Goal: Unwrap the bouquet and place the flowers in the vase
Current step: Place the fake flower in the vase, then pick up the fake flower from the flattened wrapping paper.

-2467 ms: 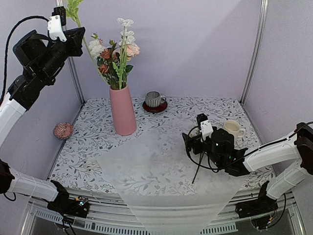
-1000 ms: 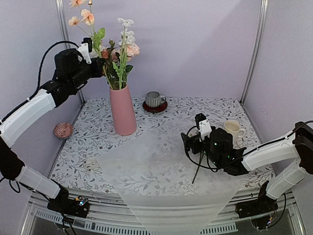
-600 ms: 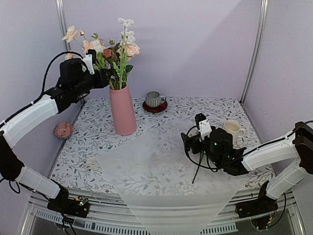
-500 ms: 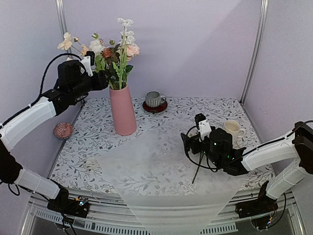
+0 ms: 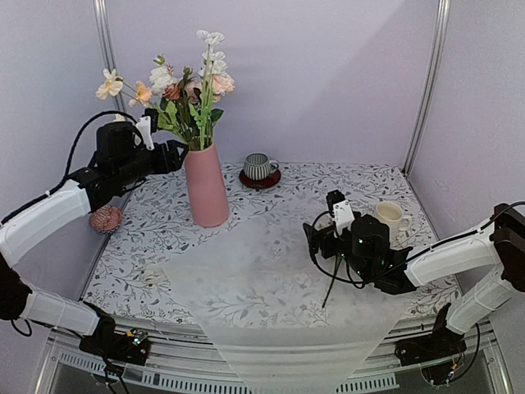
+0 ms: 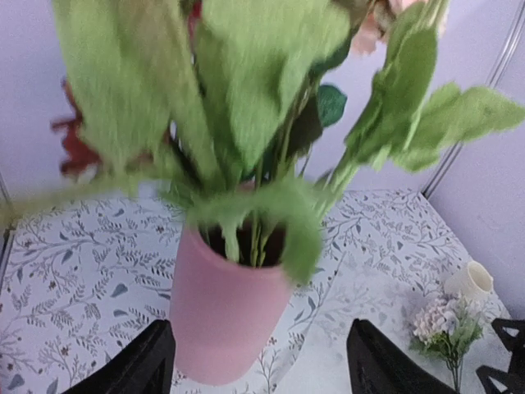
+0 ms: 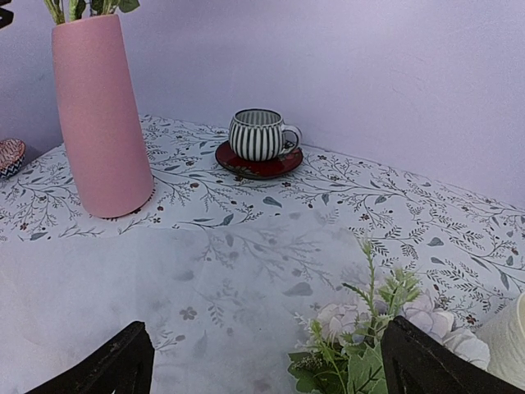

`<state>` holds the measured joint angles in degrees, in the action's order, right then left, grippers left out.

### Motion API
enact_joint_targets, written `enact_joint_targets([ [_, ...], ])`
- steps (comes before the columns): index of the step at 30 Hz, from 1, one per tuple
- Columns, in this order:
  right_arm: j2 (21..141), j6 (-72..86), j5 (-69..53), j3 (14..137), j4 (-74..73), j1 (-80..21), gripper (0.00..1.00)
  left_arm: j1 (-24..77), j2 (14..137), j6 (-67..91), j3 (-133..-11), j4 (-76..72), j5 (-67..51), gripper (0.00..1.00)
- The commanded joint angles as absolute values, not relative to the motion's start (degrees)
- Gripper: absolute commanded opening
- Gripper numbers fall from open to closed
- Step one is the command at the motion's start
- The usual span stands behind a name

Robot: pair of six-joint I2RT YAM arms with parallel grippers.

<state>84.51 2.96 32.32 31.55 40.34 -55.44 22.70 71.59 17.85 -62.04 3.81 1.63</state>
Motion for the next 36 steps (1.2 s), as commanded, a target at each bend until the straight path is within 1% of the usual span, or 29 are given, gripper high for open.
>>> enact_joint_targets([
  [1,85.07,2.62,31.37,33.05,40.20,-55.60,0.99,22.22,69.02,19.80,-55.56,1.30,-1.60,0.77],
  [3,84.87,2.76,31.12,33.03,40.12,-55.54,0.99,22.26,67.94,20.03,-53.23,0.74,-2.65,0.82],
  [6,84.16,2.81,31.13,32.96,39.71,-55.57,0.99,22.28,66.16,20.34,-49.72,0.57,-4.93,0.87],
  [10,82.09,2.68,32.52,32.87,38.47,-55.53,0.99,22.43,62.15,21.93,-43.86,-0.88,-9.08,0.89],
  [12,81.29,3.67,33.98,33.79,35.23,-55.54,0.99,22.55,59.62,22.97,-40.63,-2.10,-11.46,0.89],
  [14,80.57,8.17,34.40,37.45,24.53,-55.49,1.00,22.71,57.32,23.81,-38.15,-2.46,-13.62,0.88],
  [16,80.08,17.54,32.03,41.49,10.09,-55.47,0.97,23.02,55.13,24.34,-35.86,-2.47,-15.59,0.89],
  [18,79.19,24.78,29.15,43.45,2.17,-55.49,0.95,23.66,52.78,24.91,-33.55,-2.58,-16.84,0.89],
  [22,76.11,36.91,26.75,44.09,-7.90,-55.54,0.94,25.35,49.29,27.77,-27.22,-7.53,-19.05,0.88],
  [25,74.04,40.60,25.57,44.27,-13.32,-55.49,0.94,27.94,49.01,29.82,-23.59,-13.63,-20.59,0.89],
  [27,73.66,42.09,23.96,44.20,-16.31,-55.27,0.93,30.16,50.06,29.52,-23.17,-15.07,-20.15,0.88],
  [30,74.11,44.37,20.42,44.44,-19.58,-55.17,0.88,32.48,51.54,28.86,-24.08,-14.76,-18.81,0.88],
  [33,74.52,46.91,17.63,44.51,-22.27,-55.19,0.81,33.36,52.40,28.87,-24.75,-15.30,-18.73,0.88],
  [36,74.32,49.17,15.63,44.12,-23.79,-55.15,0.70,33.70,52.79,28.89,-25.18,-16.04,-18.50,0.88],
])
